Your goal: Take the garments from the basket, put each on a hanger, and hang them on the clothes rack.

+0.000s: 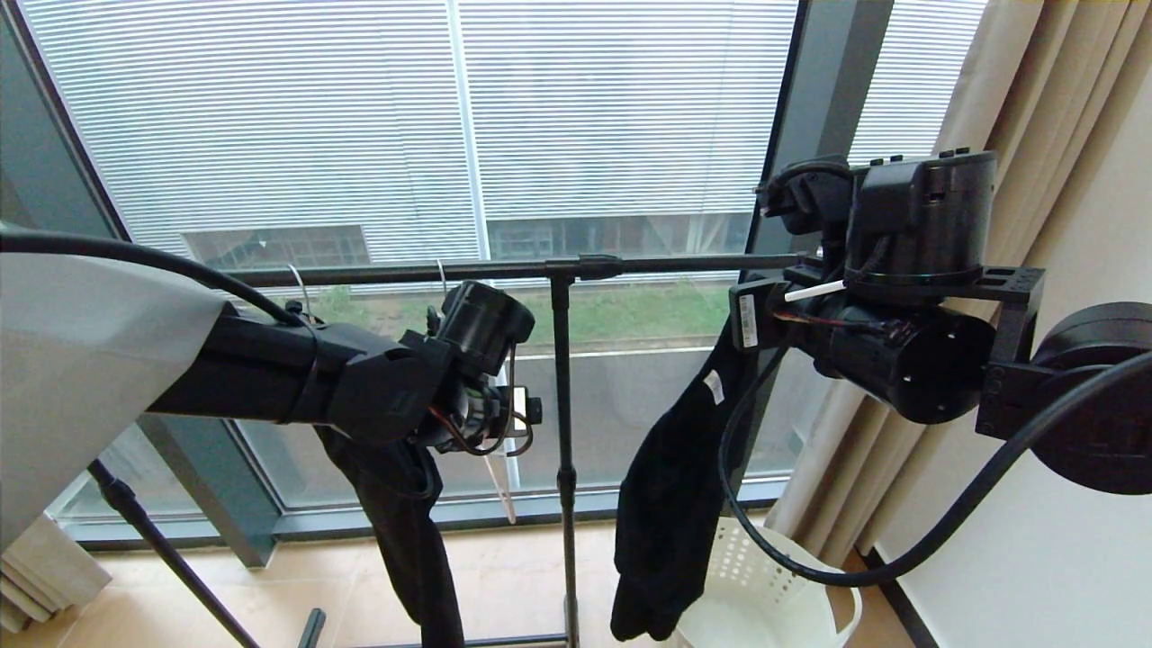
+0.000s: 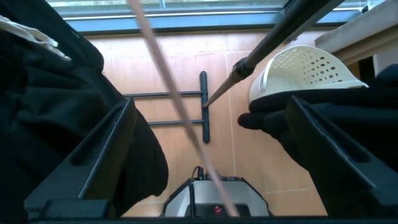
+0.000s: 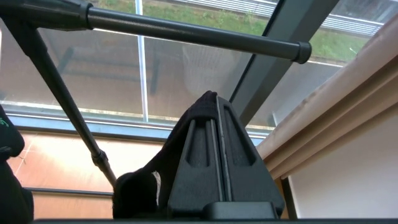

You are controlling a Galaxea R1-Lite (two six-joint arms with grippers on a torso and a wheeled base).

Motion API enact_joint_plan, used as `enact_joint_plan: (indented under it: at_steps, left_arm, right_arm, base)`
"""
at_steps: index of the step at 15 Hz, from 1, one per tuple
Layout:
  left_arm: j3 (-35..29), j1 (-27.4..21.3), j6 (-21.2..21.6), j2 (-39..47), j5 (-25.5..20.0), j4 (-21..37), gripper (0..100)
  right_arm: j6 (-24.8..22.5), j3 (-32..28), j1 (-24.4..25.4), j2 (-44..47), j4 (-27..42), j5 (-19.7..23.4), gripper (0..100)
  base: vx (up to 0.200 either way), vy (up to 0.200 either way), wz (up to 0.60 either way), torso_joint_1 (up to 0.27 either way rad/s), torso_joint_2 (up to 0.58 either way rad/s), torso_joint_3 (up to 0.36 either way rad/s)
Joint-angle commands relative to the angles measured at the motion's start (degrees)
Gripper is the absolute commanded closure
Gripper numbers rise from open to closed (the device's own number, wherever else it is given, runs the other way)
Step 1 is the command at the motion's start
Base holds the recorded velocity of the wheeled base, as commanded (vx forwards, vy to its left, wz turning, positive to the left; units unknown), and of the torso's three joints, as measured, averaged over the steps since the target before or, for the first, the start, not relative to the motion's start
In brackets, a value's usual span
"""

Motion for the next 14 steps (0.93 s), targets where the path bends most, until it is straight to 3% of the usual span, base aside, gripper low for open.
enact_joint_plan:
  at_steps: [1, 14]
  left_arm:
    - [-0.29, 0.01, -0.06, 0.93, 0.03, 0.04, 100]
    - [-0.55, -0.43, 0.21, 0.05, 2.67, 0.04, 100]
  right_arm:
    - [-0.01, 0.01, 0.04, -0.01, -0.1, 0.0, 100]
    - [-0.01, 0.09, 0.04, 0.08, -0.01, 0.0, 100]
  base:
    - [0.0, 0.0, 0.0, 0.0, 0.0, 0.0]
    - [0.0, 0.0, 0.0, 0.0, 0.0, 0.0]
